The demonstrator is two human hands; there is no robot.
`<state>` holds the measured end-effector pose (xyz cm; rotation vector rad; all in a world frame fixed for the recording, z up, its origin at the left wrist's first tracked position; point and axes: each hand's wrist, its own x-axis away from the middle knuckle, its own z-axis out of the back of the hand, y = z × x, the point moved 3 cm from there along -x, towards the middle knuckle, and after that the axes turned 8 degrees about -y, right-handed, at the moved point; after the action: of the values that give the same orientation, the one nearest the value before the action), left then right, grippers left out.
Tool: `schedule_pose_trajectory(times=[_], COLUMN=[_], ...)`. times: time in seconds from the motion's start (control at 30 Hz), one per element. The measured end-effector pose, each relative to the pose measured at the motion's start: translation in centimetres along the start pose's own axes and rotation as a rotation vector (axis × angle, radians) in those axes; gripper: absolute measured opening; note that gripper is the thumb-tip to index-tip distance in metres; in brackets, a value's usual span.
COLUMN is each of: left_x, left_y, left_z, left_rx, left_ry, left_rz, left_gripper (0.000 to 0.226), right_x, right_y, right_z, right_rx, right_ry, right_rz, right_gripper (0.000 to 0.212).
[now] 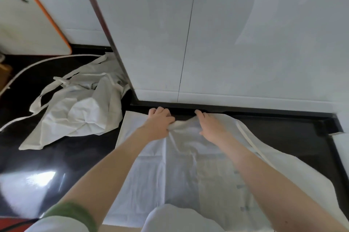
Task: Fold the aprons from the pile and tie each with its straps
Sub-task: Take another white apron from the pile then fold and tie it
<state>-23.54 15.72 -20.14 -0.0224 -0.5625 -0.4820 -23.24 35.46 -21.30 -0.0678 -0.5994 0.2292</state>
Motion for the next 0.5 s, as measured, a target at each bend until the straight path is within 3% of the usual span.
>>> schedule_pose_trajectory(times=[0.07, 0.17, 0.23, 0.37, 0.5], left_x=[1.0, 2.1, 2.5, 3.4, 4.3], left_y=[0.5, 0.5, 0.4, 0.9, 2.3], left_z=[0.6, 1.6, 2.3, 3.2, 3.0], left_rx=[0.193, 0.342, 0.28, 0.107, 0.081], left_ry=[-0.047, -0.116, -0.099, -0.06, -0.178], left_rz=[-0.119, -0.126, -0.081, -0.017, -0.016], left_gripper=[0.014, 0.025, 0.02, 0.022, 0.034], right_x=[0.5, 1.8, 3.5, 8.1, 11.7], right_y=[0.9, 2.8, 3.5, 4.5, 4.3], right_z=[0.7, 2.0, 3.1, 3.7, 1.8], right_rx=[0.155, 0.294, 0.13, -0.187, -0.599], right_ry=[0.052, 0.123, 0.164, -0.111, -0.199], right_rz=[-0.036, 0.001, 0.125, 0.109, 0.026], right_gripper=[0.056, 0.025, 0.007, 0.021, 0.024])
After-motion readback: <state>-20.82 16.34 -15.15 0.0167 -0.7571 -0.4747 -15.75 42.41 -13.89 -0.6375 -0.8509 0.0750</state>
